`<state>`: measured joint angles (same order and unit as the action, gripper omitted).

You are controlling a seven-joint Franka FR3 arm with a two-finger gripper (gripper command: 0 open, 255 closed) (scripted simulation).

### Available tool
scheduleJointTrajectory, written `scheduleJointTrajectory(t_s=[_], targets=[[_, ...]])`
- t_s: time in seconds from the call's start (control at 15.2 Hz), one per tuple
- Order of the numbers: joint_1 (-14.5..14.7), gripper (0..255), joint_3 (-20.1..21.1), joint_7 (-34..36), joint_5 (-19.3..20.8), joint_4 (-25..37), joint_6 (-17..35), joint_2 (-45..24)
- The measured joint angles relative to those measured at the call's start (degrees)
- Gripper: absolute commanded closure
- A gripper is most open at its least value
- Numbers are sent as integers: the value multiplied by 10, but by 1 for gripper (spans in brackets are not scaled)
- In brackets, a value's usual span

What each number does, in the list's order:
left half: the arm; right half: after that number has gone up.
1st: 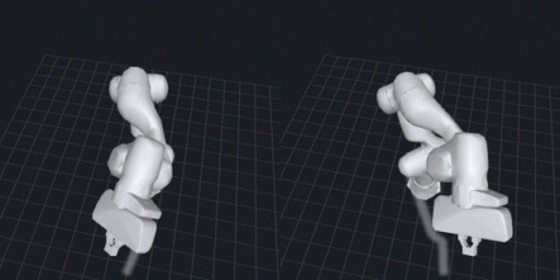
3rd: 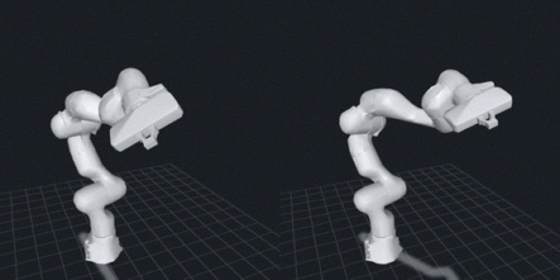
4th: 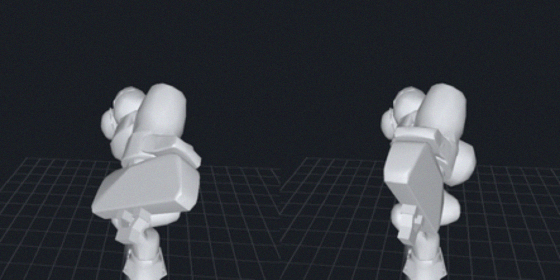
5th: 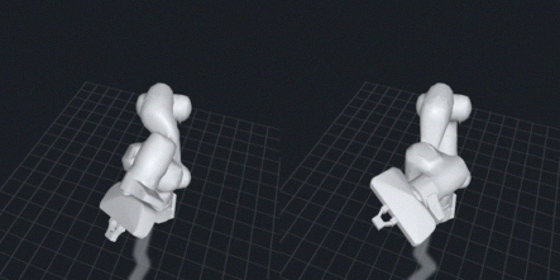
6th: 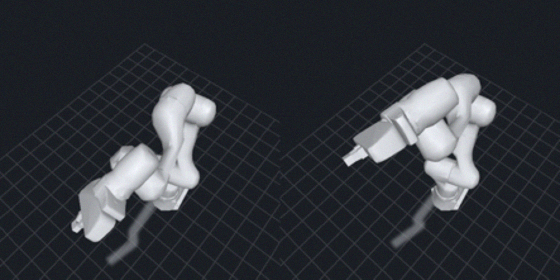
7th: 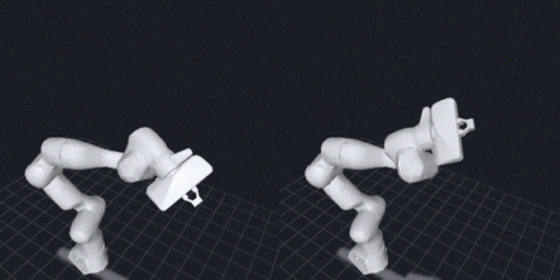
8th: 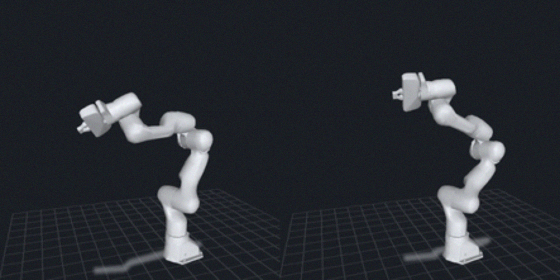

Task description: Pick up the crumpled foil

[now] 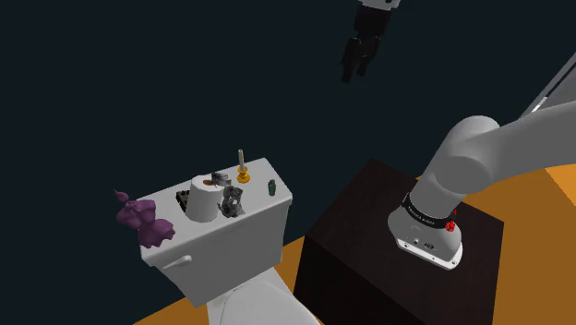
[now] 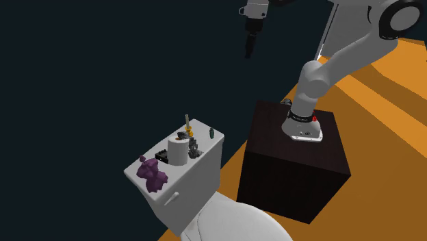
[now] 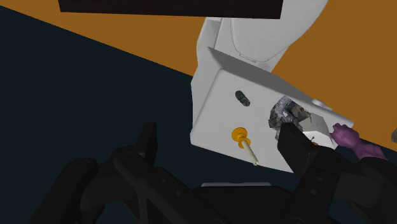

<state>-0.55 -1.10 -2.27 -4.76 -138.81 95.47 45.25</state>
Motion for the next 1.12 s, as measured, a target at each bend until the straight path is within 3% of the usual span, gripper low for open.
scheduleJointTrajectory(t_s=[0.26,1.12], targets=[[12,0,11,-4,-9,-13,37,-22],[79,0,73,-38,-48,-27,271,-226]])
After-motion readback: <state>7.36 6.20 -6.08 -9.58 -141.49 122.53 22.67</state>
